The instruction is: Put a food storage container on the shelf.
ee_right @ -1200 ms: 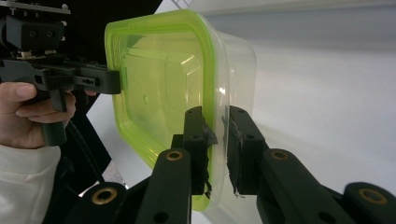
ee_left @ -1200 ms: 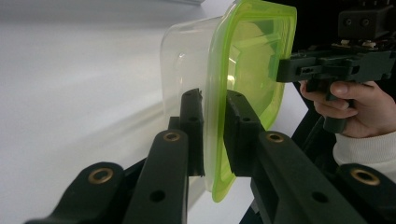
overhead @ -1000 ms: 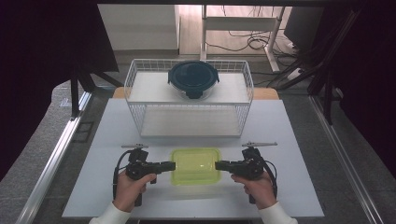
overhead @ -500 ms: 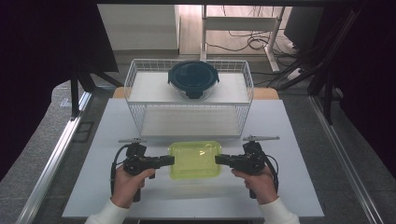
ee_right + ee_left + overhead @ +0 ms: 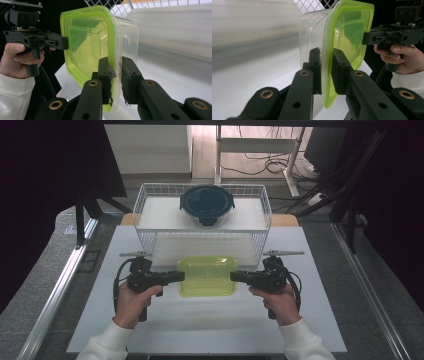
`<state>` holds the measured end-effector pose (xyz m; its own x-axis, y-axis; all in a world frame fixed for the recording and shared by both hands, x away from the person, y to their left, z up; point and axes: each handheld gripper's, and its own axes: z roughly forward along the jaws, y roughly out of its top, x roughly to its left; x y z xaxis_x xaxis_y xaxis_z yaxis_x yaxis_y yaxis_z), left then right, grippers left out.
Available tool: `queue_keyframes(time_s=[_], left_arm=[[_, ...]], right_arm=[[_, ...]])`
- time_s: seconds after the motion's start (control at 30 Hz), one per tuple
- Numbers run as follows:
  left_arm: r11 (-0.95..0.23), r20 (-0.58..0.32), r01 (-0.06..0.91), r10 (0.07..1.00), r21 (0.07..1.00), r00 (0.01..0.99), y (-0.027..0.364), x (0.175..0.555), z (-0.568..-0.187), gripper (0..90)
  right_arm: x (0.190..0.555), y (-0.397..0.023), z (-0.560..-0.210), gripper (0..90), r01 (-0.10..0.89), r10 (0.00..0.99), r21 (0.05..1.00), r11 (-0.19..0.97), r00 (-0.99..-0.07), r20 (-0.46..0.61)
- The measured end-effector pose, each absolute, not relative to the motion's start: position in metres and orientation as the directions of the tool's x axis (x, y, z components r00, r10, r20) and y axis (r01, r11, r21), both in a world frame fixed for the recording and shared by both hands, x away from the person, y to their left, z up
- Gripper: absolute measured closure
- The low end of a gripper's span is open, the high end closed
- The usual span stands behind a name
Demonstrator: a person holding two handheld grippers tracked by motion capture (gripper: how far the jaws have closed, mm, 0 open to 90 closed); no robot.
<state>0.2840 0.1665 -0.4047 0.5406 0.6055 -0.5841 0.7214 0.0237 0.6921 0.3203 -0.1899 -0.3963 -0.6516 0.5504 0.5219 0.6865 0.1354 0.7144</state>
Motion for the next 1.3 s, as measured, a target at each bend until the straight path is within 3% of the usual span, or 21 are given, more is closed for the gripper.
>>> queue_keyframes(time_s=[1.3], left_arm=[[0.016, -0.509, 0.630, 0.605, 0.777, 0.612, 0.179, 0.319, -0.314, 80.4]], right_arm=[[0.349, -0.179, -0.303, 78.0, 0.582, 0.540, 0.805, 0.114, -0.717, 0.441]])
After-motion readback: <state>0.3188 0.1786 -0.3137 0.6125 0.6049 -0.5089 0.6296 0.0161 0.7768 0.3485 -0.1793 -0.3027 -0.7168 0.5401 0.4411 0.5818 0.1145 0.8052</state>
